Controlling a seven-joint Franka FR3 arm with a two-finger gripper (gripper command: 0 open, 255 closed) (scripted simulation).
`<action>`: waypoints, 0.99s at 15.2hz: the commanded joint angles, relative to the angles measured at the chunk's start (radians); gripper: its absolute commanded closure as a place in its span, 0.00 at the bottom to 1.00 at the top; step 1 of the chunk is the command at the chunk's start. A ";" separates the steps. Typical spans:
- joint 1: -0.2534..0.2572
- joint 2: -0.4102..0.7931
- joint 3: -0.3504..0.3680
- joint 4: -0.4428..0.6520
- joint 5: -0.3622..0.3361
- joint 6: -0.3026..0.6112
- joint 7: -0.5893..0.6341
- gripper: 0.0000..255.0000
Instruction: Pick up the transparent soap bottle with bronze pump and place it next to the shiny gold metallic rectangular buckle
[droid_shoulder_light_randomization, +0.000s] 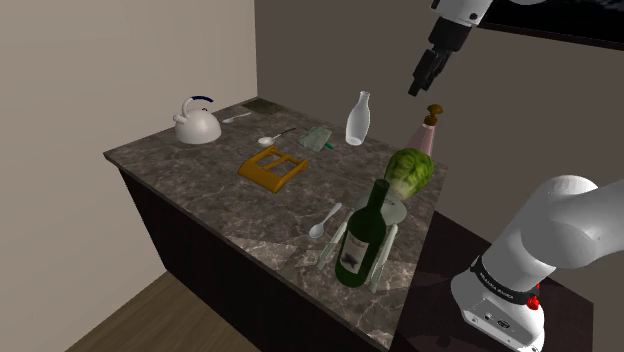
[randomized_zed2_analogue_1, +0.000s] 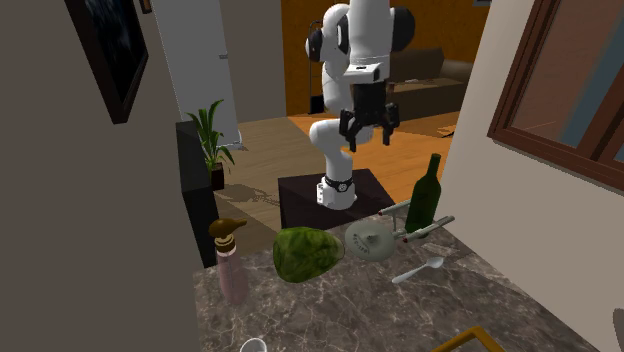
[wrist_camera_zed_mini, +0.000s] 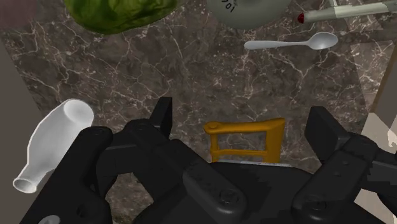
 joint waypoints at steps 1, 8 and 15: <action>-0.016 0.054 -0.039 0.034 -0.010 0.002 -0.027 0.00; -0.062 0.245 -0.163 0.161 -0.019 0.005 -0.114 0.00; -0.108 0.464 -0.282 0.327 0.015 -0.012 -0.212 0.00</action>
